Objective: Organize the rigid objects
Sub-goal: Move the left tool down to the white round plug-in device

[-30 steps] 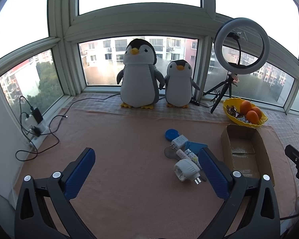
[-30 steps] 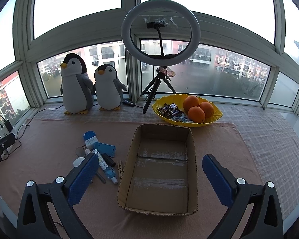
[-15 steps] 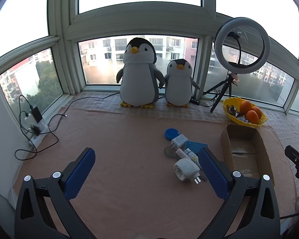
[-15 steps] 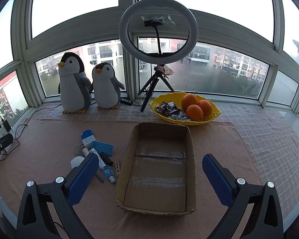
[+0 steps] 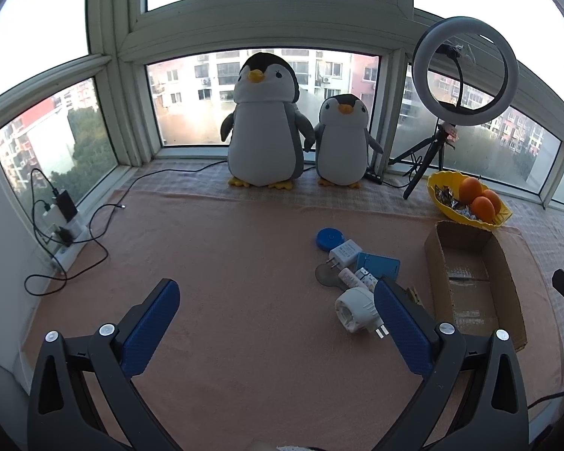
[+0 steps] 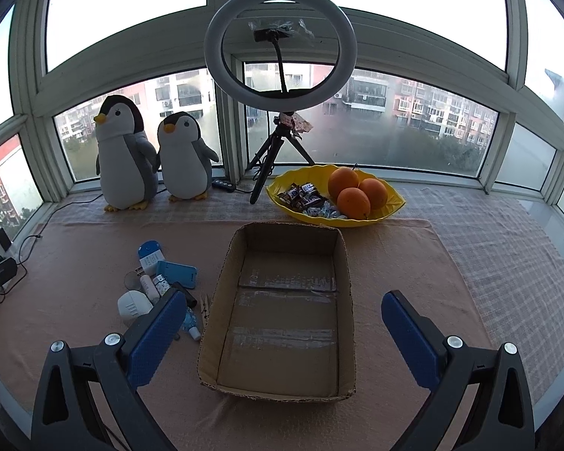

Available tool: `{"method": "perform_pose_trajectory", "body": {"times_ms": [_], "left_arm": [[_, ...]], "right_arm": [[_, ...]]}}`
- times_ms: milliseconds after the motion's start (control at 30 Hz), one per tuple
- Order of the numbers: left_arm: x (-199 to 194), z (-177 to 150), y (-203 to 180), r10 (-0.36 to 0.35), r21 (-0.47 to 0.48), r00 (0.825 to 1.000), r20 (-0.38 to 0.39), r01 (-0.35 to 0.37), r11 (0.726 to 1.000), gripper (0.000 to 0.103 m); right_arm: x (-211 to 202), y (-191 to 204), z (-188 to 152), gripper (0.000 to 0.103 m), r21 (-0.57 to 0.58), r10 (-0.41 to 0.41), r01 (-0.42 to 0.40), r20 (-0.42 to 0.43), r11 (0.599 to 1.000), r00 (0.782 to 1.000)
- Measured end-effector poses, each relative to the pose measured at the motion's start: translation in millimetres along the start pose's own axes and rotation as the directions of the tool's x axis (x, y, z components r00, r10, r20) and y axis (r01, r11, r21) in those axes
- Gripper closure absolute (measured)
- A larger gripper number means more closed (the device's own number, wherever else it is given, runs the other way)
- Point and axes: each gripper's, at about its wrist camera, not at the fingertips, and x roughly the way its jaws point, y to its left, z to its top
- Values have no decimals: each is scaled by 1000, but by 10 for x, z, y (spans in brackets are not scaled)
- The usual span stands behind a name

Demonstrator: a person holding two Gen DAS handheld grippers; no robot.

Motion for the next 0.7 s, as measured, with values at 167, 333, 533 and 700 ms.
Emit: {"method": "perform_pose_trajectory", "body": {"times_ms": [167, 333, 533, 700], "left_arm": [[170, -42, 16, -35, -14, 998, -58, 35, 999, 0], [399, -92, -9, -100, -31, 985, -141, 97, 995, 0], [678, -130, -42, -203, -99, 946, -251, 184, 978, 1], [963, -148, -61, -282, -184, 896, -342, 231, 955, 8]], "right_arm": [[105, -180, -62, 0, 29, -32, 32, -24, 999, 999], [225, -404, -154, 0, 69, -64, 68, -60, 995, 996], [380, -607, -267, 0, 101, -83, 94, -108, 990, 991], [491, -723, -363, 0, 117, -98, 116, -145, 986, 985]]}}
